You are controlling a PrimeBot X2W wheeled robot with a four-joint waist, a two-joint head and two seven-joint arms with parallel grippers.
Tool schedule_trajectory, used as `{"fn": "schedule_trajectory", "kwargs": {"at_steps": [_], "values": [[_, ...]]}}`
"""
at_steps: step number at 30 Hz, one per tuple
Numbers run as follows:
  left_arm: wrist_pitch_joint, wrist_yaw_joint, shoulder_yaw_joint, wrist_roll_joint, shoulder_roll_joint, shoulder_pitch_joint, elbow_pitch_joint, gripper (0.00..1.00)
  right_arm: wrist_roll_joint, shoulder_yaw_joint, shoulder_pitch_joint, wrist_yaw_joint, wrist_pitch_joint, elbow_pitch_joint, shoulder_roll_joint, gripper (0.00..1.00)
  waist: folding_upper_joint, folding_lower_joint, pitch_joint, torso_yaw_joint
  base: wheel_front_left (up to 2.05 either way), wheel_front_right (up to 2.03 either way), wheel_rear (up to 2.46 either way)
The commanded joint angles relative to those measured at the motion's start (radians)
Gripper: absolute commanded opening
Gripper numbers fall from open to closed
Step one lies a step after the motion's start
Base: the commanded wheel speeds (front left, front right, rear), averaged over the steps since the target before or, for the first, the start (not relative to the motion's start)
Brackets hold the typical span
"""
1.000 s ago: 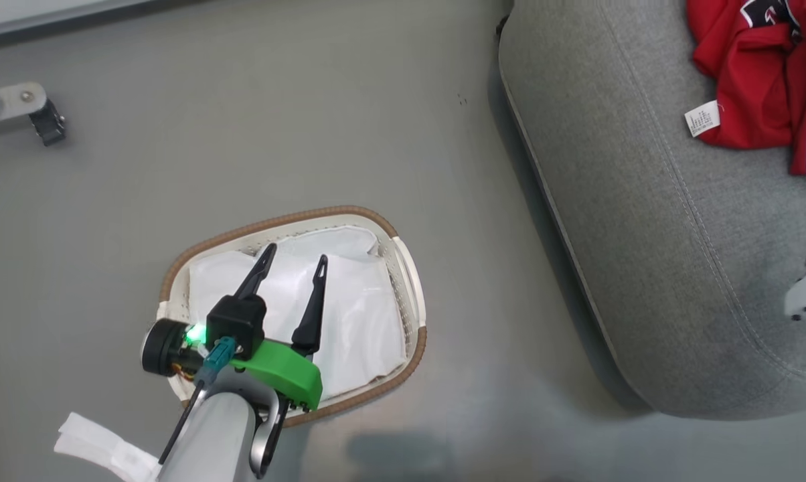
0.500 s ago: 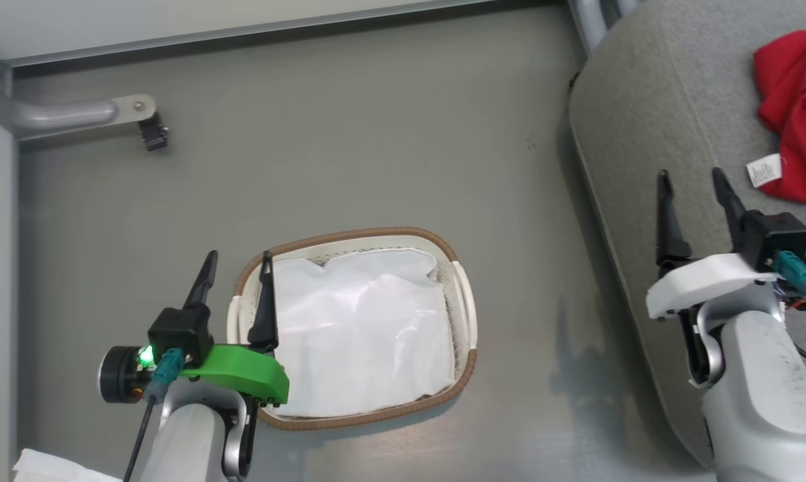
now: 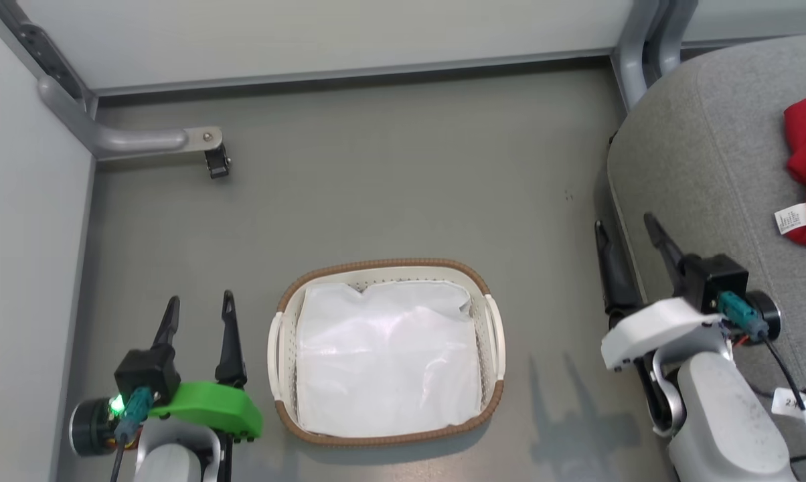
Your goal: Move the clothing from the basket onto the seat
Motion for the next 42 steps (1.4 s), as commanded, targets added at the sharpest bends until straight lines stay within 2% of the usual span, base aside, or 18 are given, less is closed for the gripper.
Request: {"fn": "schedule_trajectory", "kwargs": {"at_steps": [1, 14, 21, 29, 30, 33, 42], "values": [[0.000, 0.004, 0.003, -0.008, 0.002, 0.030, -0.003, 1.00, 0.011, 0.000, 0.032, -0.001, 0.000, 0.000, -0.005, 1.00, 0.0000, 0.0000, -0.035, 0.001, 0.00, 0.00, 0.00], [0.000, 0.002, 0.004, -0.031, 0.003, 0.155, -0.016, 1.00, 0.050, 0.020, 0.168, -0.001, 0.000, 0.003, -0.004, 1.00, 0.0000, 0.0000, -0.126, -0.001, 0.00, 0.00, 0.00], [0.000, -0.016, -0.009, -0.061, 0.002, 0.190, -0.016, 1.00, 0.068, 0.023, 0.211, -0.001, 0.000, -0.010, -0.004, 1.00, 0.0000, 0.0000, -0.169, 0.007, 0.00, 0.00, 0.00], [0.000, -0.017, 0.009, -0.048, 0.003, 0.208, -0.069, 1.00, 0.044, 0.021, 0.235, -0.001, 0.000, -0.104, -0.004, 1.00, 0.0000, 0.0000, -0.191, 0.006, 0.00, 0.00, 0.00], [0.001, -0.016, 0.005, -0.055, -0.001, 0.194, -0.064, 0.00, 0.050, 0.020, 0.225, 0.000, 0.000, -0.097, 0.001, 0.00, 0.0000, 0.0000, -0.191, 0.006, 0.00, 0.00, 0.00], [0.002, -0.016, 0.003, -0.058, -0.004, 0.196, -0.039, 0.00, 0.054, 0.020, 0.234, 0.000, 0.002, -0.075, 0.006, 0.00, 0.0000, 0.0000, -0.191, 0.006, 0.00, 0.00, 0.00], [0.049, -0.027, 0.027, -0.220, -0.003, 0.177, -0.047, 0.00, 0.223, -0.001, 0.235, 0.000, 0.048, -0.084, 0.005, 0.00, 0.0000, 0.0000, -0.192, 0.005, 0.00, 0.00, 0.00]]}}
